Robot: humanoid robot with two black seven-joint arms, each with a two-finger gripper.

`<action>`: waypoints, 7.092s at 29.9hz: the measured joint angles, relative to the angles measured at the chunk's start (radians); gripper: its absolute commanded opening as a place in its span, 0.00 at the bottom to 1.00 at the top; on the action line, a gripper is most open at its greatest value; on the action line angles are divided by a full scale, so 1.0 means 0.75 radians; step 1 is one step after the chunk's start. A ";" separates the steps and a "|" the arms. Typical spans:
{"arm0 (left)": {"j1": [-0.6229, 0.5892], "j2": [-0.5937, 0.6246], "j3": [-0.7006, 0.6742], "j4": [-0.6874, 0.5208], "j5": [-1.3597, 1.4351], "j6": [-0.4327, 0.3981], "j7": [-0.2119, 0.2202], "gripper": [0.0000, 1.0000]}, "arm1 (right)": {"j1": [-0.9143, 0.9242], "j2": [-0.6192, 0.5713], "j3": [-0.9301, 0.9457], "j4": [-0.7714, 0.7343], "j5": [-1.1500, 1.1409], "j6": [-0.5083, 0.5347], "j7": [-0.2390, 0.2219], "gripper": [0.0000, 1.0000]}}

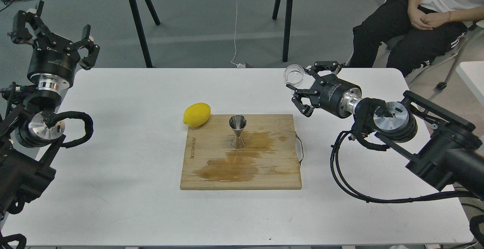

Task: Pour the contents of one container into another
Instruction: 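Move the glass cup above the jigger on the board, then tilt the glass cup to pour dark liquid into the jigger, then bring the glass cup back and lower it to the table, then release the glass cup with the right gripper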

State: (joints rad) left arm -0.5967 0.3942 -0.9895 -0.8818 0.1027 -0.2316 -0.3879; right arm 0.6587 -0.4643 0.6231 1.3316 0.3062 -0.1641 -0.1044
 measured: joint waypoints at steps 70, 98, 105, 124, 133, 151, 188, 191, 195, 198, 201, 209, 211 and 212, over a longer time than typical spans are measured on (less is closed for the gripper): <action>0.018 0.011 -0.010 0.002 -0.004 -0.002 -0.002 1.00 | 0.204 0.274 -0.541 -0.060 -1.182 -0.229 0.113 0.42; 0.018 0.010 -0.012 0.002 -0.004 -0.002 -0.003 1.00 | 0.199 0.329 -0.739 -0.186 -1.674 -0.377 0.376 0.42; 0.019 0.010 -0.012 0.002 -0.004 -0.001 -0.004 1.00 | 0.186 0.333 -0.757 -0.206 -1.721 -0.406 0.476 0.42; 0.040 0.006 -0.058 0.000 -0.004 -0.001 -0.005 1.00 | 0.125 0.084 -0.360 0.052 -1.058 -0.356 0.276 0.42; 0.084 0.005 -0.074 -0.023 -0.005 -0.002 -0.025 1.00 | -0.258 -0.109 0.191 0.075 -0.459 -0.148 0.125 0.43; 0.084 0.008 -0.071 -0.033 -0.006 0.002 -0.022 1.00 | -0.635 -0.012 0.510 -0.388 0.195 0.316 -0.081 0.47; 0.082 0.005 -0.072 -0.056 -0.004 0.018 -0.023 1.00 | -0.666 0.083 0.597 -0.569 0.235 0.340 -0.078 0.46; 0.083 0.006 -0.072 -0.057 -0.004 0.018 -0.023 1.00 | -0.666 0.085 0.597 -0.570 0.234 0.355 -0.078 0.44; 0.084 0.006 -0.072 -0.058 -0.004 0.018 -0.023 1.00 | -0.663 0.102 0.597 -0.594 0.234 0.359 -0.078 0.60; 0.084 0.007 -0.072 -0.059 -0.004 0.018 -0.023 1.00 | -0.656 0.122 0.608 -0.635 0.234 0.359 -0.077 0.68; 0.084 0.007 -0.072 -0.060 -0.004 0.018 -0.023 1.00 | -0.655 0.146 0.637 -0.654 0.234 0.357 -0.076 0.73; 0.084 0.007 -0.072 -0.060 -0.004 0.018 -0.023 1.00 | -0.655 0.162 0.656 -0.659 0.234 0.358 -0.068 0.93; 0.084 0.007 -0.072 -0.060 -0.004 0.018 -0.023 1.00 | -0.654 0.163 0.656 -0.658 0.234 0.359 -0.065 0.99; 0.084 0.007 -0.072 -0.060 -0.004 0.018 -0.023 1.00 | -0.654 0.164 0.657 -0.655 0.234 0.360 -0.065 0.99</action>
State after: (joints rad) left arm -0.5340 0.3997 -1.0431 -0.9267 0.0998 -0.2178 -0.4050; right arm 0.1682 -0.3414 1.1156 0.8405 0.4817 0.1058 -0.1530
